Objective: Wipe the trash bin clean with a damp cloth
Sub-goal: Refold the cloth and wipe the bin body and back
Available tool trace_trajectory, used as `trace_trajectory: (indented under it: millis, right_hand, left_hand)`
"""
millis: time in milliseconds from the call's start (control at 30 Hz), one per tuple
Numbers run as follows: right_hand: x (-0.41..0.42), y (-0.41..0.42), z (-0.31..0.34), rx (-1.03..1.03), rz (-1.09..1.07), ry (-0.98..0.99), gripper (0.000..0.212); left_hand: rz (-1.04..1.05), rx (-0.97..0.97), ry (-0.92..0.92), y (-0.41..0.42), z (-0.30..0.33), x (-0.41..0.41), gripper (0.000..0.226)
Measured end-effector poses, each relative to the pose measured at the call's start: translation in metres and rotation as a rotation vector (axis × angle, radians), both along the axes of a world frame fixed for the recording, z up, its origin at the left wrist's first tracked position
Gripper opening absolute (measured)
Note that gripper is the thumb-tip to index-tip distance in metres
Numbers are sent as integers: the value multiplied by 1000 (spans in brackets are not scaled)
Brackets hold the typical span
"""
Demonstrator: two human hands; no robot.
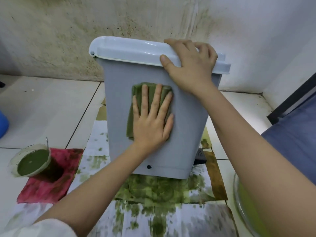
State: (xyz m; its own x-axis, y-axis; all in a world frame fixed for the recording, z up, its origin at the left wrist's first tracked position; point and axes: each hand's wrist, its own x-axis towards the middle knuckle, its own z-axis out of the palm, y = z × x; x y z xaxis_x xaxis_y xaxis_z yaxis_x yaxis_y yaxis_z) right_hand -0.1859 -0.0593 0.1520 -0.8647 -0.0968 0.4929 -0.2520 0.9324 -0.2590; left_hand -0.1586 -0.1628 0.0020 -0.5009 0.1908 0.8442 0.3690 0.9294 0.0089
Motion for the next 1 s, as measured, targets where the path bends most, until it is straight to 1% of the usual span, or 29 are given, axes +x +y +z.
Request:
trace_trajectory:
  millis: [33,67,133,167,200,233,267,300,333,367,467,533,600,733,767,833,867,900,933,1000]
  right_hand:
    - [-1,0,0,2,-3,-2,42]
    - [-1,1,0,3,-3,-4,42]
    - [1,1,-1,-1,3,1,42]
    - [3,2,-2,-5,6,10,42]
    - [6,3,-4,-4,9,23,43]
    - [8,3,-5,1,11,38,43]
    - [10,4,-5,9,11,49,43]
    - [10,5,-4,16,13,50,43]
    - [11,5,-3,20,18,39,43]
    - [11,5,-2,19,24,24,44]
    - [13,7,-1,22,42,0,44]
    - [18,8,-2,14,53,12,44]
    - [25,8,-4,6,54,32,44]
    - [46,4,-10,10,18,88,49]
    - [53,3,-11,14,8,91,51]
    - [69,2,-13,22,2,84,54]
    - [77,1,-15,26,2,83,56]
    - [85,1,-16,29,-1,84,56]
    - [94,1,-18,31,-4,86,55]
    - [108,1,-20,17,-10,82,52]
  left_hand:
    - [-74,-88,2,11,-13,7,56]
    - [-169,-227,1,16,-32,17,57]
    - [-390,-647,-13,7,-80,42,63]
    - [-482,-888,-20,-7,-103,51,66]
    - [-539,-1090,5,-25,-119,55,70]
    - [-562,-1214,48,-42,-127,56,72]
    - [-567,-1261,90,-59,-130,53,74]
    - [-562,-1244,117,-74,-128,48,74]
    - [-539,-1178,128,-87,-122,42,71]
    - [-496,-1064,121,-96,-109,36,66]
    - [-245,-562,106,-100,-49,11,54]
    - [-67,-247,96,-91,-12,-3,53]
    - [47,66,54,-75,8,-5,53]
    - [138,671,-97,-40,11,21,59]
    - [115,803,-104,-36,15,27,60]
    - [55,1051,-62,-37,32,36,59]
    - [48,1141,-32,-39,43,39,58]
    - [51,1187,-5,-42,53,42,56]
    - [46,1192,13,-44,60,47,55]
    - [16,1114,34,-47,66,59,50]
